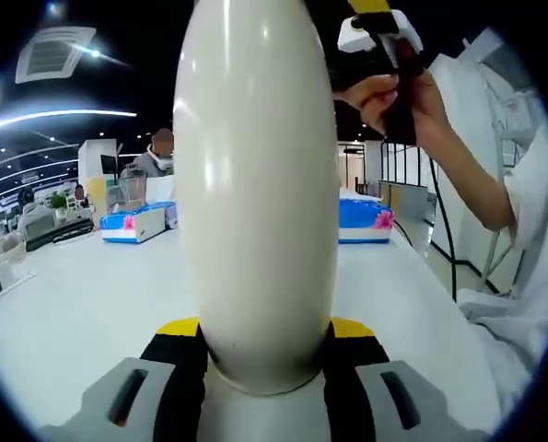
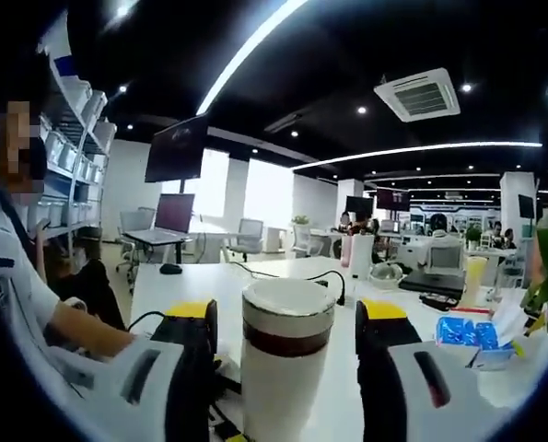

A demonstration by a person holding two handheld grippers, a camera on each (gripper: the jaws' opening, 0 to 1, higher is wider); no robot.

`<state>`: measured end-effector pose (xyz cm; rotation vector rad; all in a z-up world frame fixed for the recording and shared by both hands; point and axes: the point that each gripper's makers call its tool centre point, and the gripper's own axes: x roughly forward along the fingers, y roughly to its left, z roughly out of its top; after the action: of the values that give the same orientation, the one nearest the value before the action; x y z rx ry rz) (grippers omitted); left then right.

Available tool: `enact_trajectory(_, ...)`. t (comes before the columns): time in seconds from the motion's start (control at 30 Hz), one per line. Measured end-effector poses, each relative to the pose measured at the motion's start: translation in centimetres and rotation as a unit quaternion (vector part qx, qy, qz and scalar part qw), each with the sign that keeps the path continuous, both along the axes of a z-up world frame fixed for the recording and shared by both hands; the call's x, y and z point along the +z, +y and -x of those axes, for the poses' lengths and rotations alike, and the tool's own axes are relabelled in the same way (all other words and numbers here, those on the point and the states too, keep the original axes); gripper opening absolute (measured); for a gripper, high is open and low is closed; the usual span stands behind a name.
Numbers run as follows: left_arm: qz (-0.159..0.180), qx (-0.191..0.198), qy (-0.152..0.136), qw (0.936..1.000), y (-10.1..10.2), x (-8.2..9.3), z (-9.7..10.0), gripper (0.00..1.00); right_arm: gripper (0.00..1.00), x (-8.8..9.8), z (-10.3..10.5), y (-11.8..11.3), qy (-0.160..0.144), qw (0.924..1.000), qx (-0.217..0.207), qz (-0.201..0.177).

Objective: Grasp the water cup twist off the cup lid place the cup lid on the table

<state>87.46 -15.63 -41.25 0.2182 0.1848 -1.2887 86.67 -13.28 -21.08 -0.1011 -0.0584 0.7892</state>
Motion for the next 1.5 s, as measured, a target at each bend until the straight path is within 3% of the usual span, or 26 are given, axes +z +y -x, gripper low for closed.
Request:
enact_trajectory(0.1, 0.0, 0.0, 0.0, 1.0, 0.0, 0.0, 0.0, 0.51, 0.73, -0.1, 0.2, 0.2, -0.005, 0.9999, -0.01, 0.013)
enact_trajectory(0.23, 0.0, 0.0, -0.001, 1.0, 0.0, 0.0, 0.1, 0.51, 0.91, 0.2, 1.0, 0.9, -0.023, 0.9991, -0.022, 0.029)
enact_trajectory(0.4, 0.0, 0.0, -0.001, 1.0, 0.0, 0.0, 0.1, 0.51, 0.95, 0.4, 1.4, 1.2, -0.039, 0.9971, -0.048, 0.044)
enact_trajectory(0.47, 0.0, -0.001, -0.001, 1.0, -0.1, 0.0, 0.1, 0.51, 0.95, 1.1, 1.4, 0.9, -0.057, 0.995, -0.073, 0.038)
enact_trajectory(0.57, 0.0, -0.001, -0.001, 1.0, -0.1, 0.0, 0.1, 0.51, 0.95, 1.8, 1.9, 1.1, -0.105, 0.9871, -0.104, 0.063)
enact_trajectory(0.63, 0.0, -0.001, 0.0, 1.0, -0.1, 0.0, 0.1, 0.51, 0.95, 1.8, 1.9, 0.9, -0.117, 0.9834, -0.123, 0.066)
enact_trajectory(0.83, 0.0, -0.002, 0.0, 1.0, -0.1, 0.0, 0.1, 0.51, 0.95, 1.8, 1.0, 0.1, -0.075, 0.9838, -0.162, -0.018)
enact_trajectory(1.03, -0.001, -0.001, 0.0, 1.0, -0.2, 0.0, 0.1, 0.51, 0.95, 1.5, 0.5, 0.8, -0.078, 0.9726, -0.213, -0.053)
enact_trajectory(1.13, -0.001, -0.001, -0.001, 1.0, -0.2, 0.0, 0.1, 0.51, 0.95, 1.2, 0.6, 0.7, -0.057, 0.964, -0.245, -0.087)
enact_trajectory(1.27, -0.002, -0.001, -0.001, 1.0, -0.2, 0.0, 0.1, 0.51, 0.95, 0.4, 0.1, 0.4, -0.053, 0.9563, -0.275, -0.085)
enact_trajectory(1.5, -0.002, -0.002, -0.001, 1.0, -0.2, 0.0, 0.5, 0.51, 0.94, 0.6, -0.7, 0.0, -0.057, 0.9524, -0.288, -0.082)
